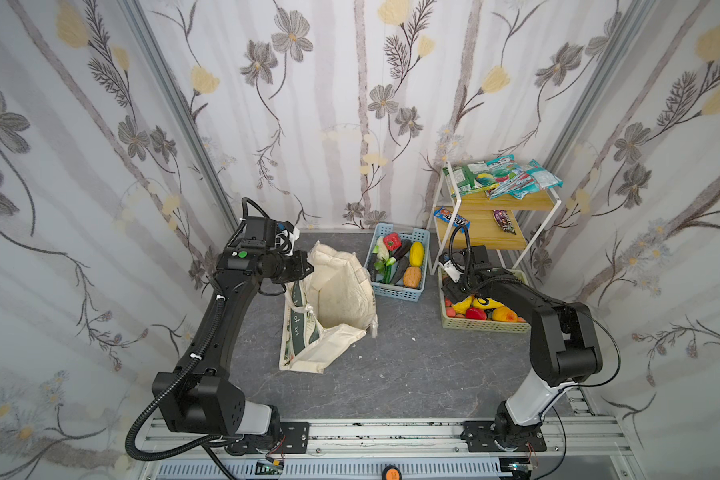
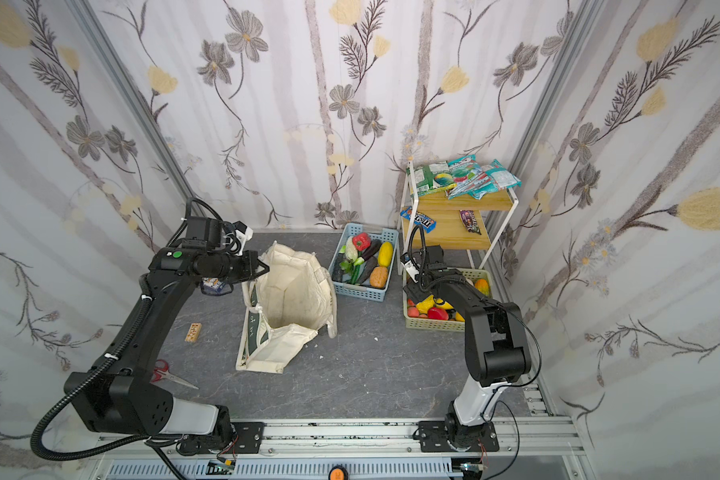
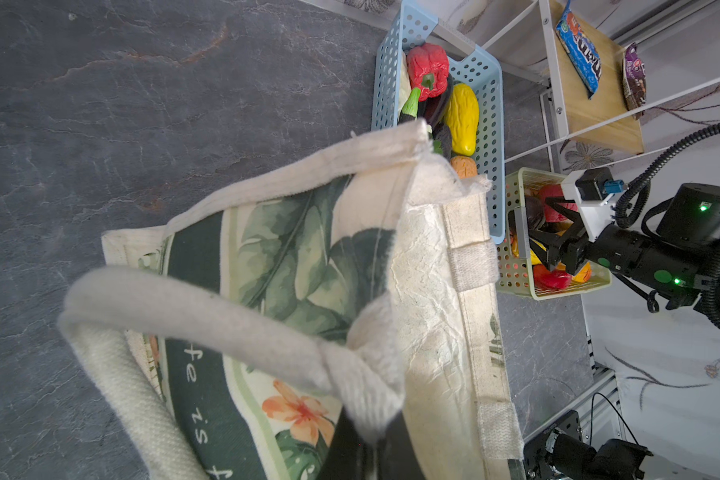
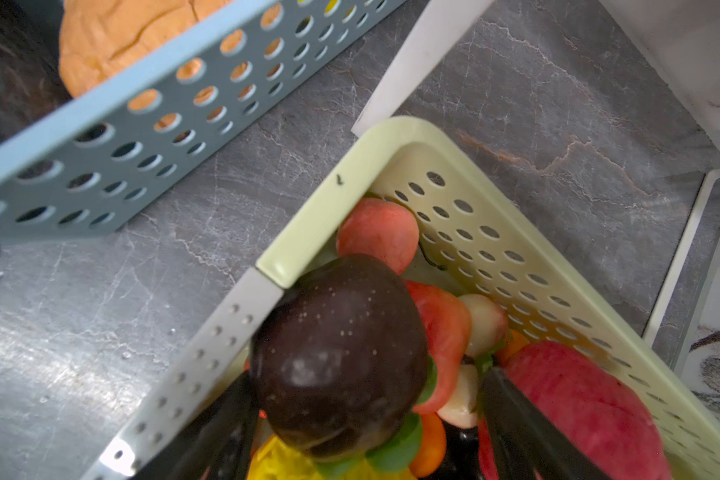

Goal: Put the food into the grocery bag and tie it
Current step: 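Lower the right gripper into the pale green basket and grasp the dark purple fruit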

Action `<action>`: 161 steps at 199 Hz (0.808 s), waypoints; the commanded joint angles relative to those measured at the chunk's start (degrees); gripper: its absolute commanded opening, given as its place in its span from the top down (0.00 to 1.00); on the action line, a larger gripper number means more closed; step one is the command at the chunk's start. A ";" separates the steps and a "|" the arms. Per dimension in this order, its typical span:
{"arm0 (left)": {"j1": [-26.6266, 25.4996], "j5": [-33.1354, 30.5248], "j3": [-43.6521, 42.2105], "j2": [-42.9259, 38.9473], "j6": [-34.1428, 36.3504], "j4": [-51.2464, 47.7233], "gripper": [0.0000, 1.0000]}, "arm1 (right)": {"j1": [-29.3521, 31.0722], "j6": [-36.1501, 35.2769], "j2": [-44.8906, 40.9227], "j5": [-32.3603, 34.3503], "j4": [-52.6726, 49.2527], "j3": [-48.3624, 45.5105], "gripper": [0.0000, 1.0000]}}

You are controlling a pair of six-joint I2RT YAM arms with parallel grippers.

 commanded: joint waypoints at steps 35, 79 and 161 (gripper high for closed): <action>0.14 0.74 -0.75 -0.81 0.12 1.82 1.00 | 0.17 -0.60 1.29 1.73 7.10 -0.68 0.15; 0.20 0.59 -0.77 -0.70 0.01 1.76 1.00 | 0.31 0.39 1.43 -1.77 10.18 -2.04 0.19; 0.29 -0.14 -0.77 -1.60 -0.85 1.77 1.00 | -0.13 0.74 1.30 -5.57 7.57 -1.84 0.32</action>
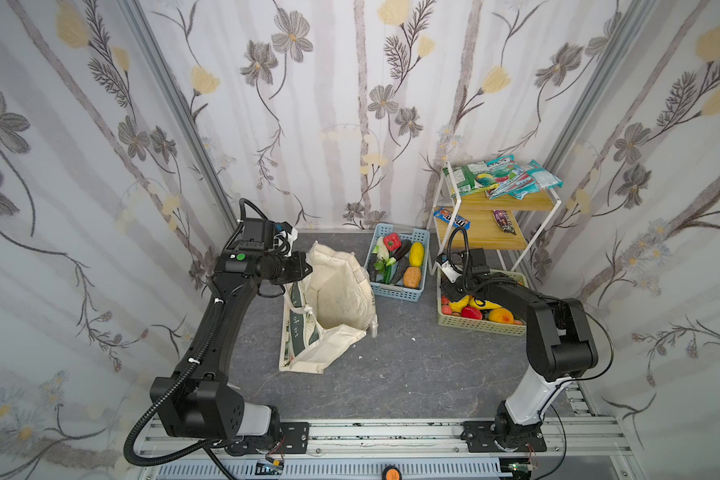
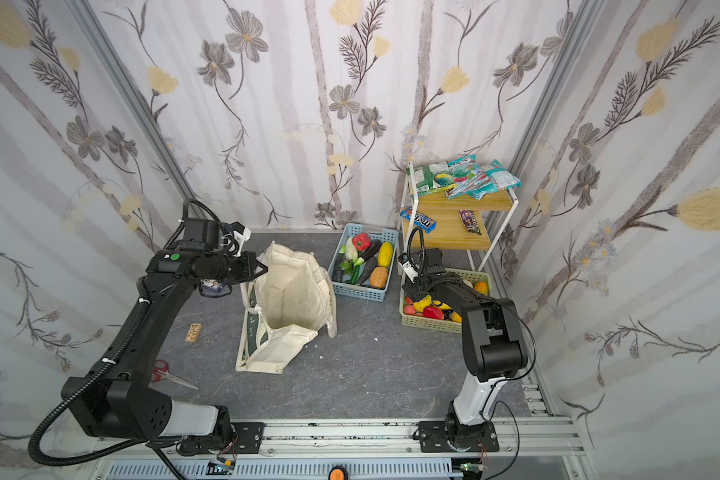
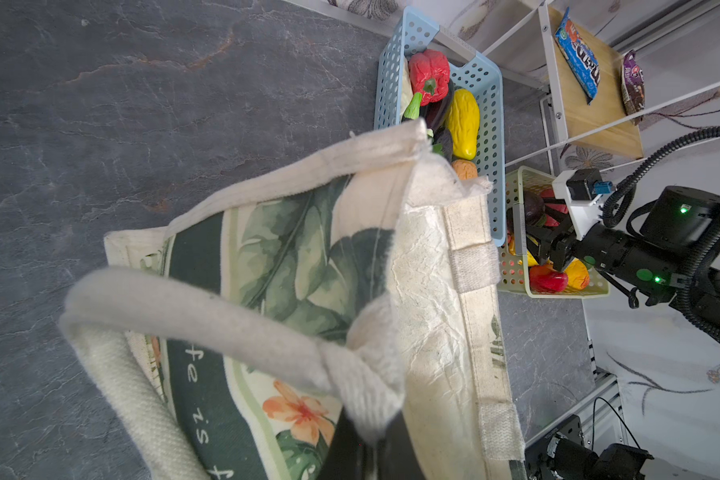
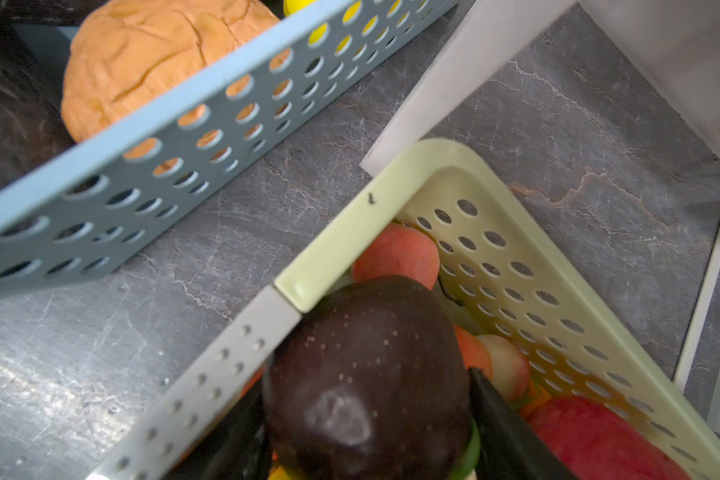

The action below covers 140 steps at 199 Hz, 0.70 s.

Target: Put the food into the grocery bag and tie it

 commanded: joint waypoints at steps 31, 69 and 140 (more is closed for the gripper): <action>0.09 0.41 -0.05 -0.40 -0.74 1.40 1.00 | -0.82 1.62 -1.86 -3.49 0.02 -0.21 0.35; 0.09 1.41 -0.05 -0.86 -1.44 2.65 1.00 | -0.94 3.09 -3.96 -3.83 -0.41 -1.69 0.35; 0.05 3.11 -1.79 -1.18 -1.48 3.55 1.00 | -0.97 5.58 -9.33 -2.81 -1.56 -3.29 0.35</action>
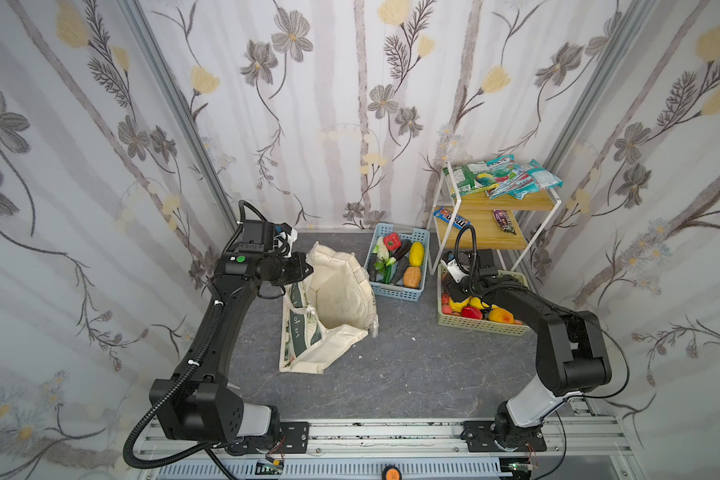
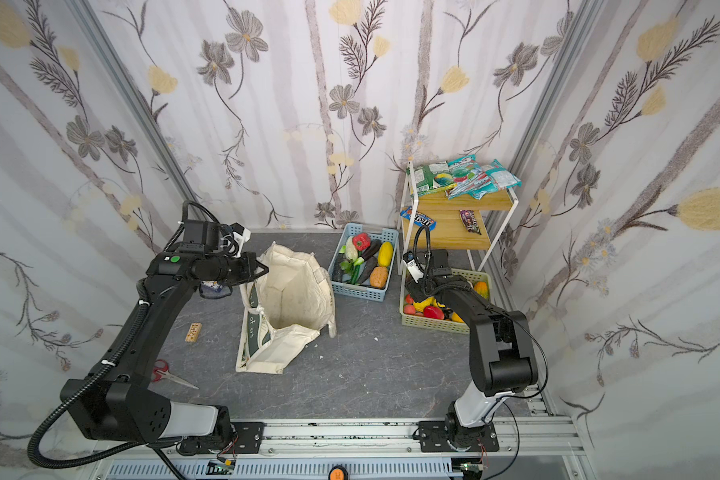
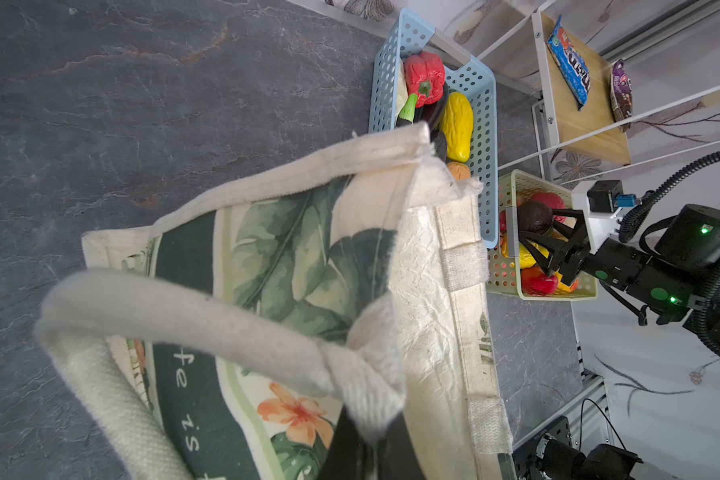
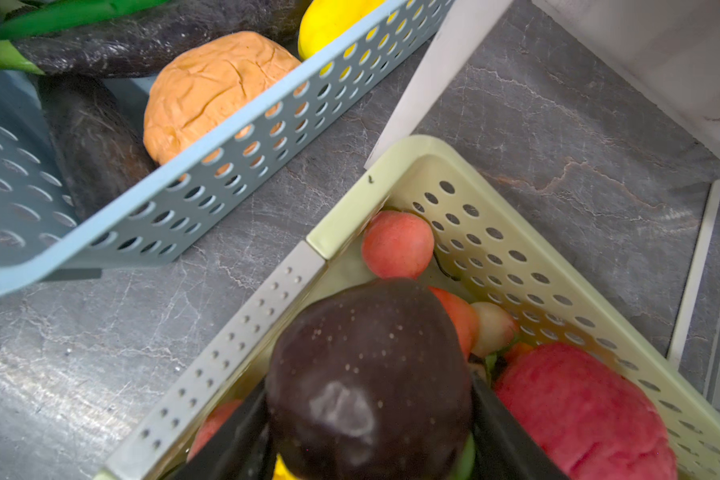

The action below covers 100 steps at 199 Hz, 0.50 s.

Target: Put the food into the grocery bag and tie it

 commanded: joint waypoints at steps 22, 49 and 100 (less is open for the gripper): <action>0.08 2.06 -0.39 -0.56 0.48 1.74 1.00 | 0.30 2.76 -4.87 -0.02 -0.19 -0.42 0.35; 0.02 2.65 -0.43 -0.56 0.50 1.99 1.00 | 2.23 2.65 -8.17 0.57 -1.55 0.02 0.34; -0.15 3.29 -0.39 -0.38 0.15 2.50 1.00 | 8.41 1.94 -11.18 2.13 -4.71 2.33 0.34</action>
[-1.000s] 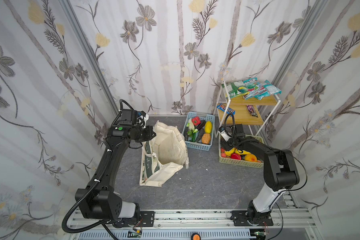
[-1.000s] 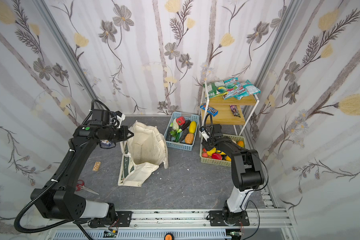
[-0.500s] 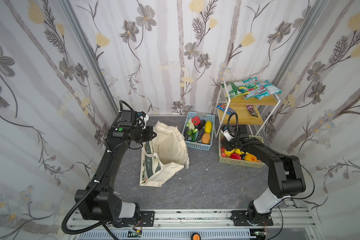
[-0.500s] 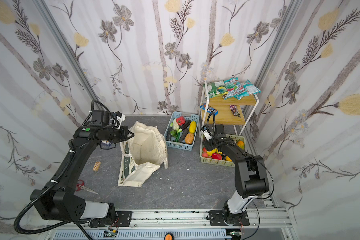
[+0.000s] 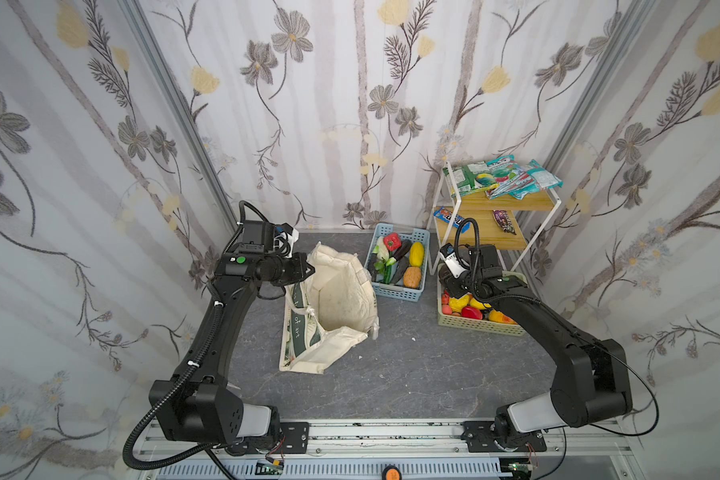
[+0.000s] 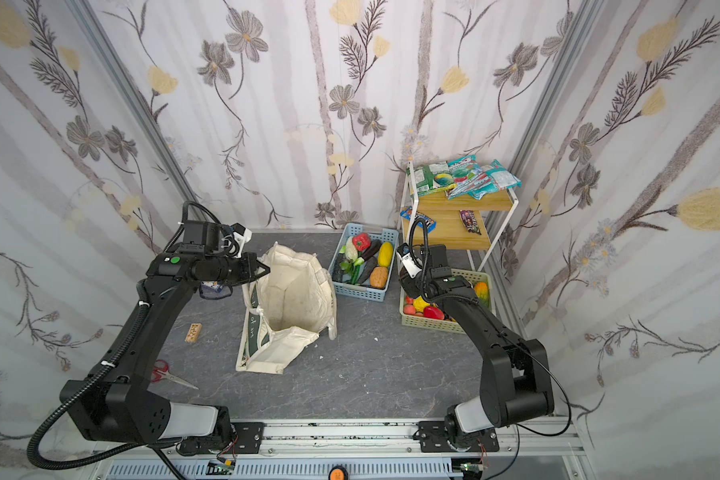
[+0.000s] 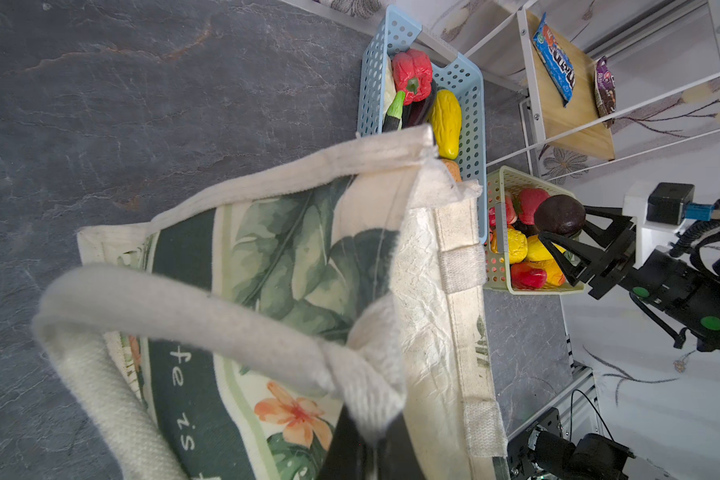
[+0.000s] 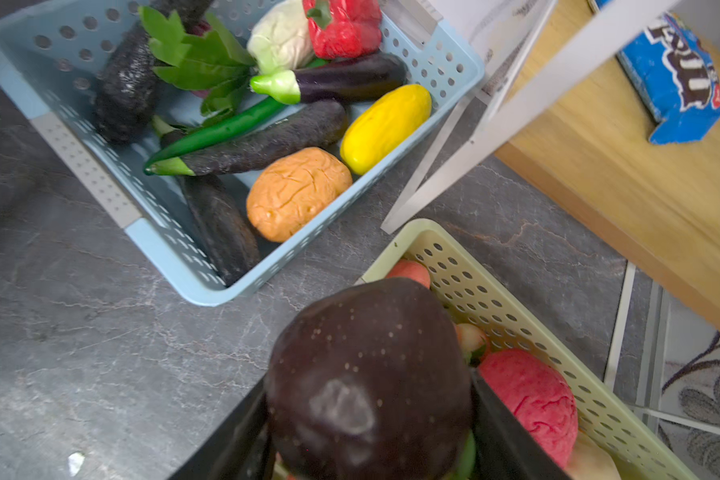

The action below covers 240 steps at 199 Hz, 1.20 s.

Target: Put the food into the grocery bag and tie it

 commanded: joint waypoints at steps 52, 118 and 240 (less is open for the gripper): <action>-0.45 1.60 -0.61 -0.16 -0.13 2.41 1.00 | 10.66 -0.79 -4.56 0.07 -4.24 6.88 0.33; -1.05 1.32 0.21 0.34 -0.18 2.40 1.00 | 22.41 1.00 -4.63 -1.74 -2.31 11.31 0.32; -1.64 -1.29 2.66 2.51 -1.35 2.51 1.00 | 24.73 30.97 -7.91 -13.61 4.49 -9.28 0.26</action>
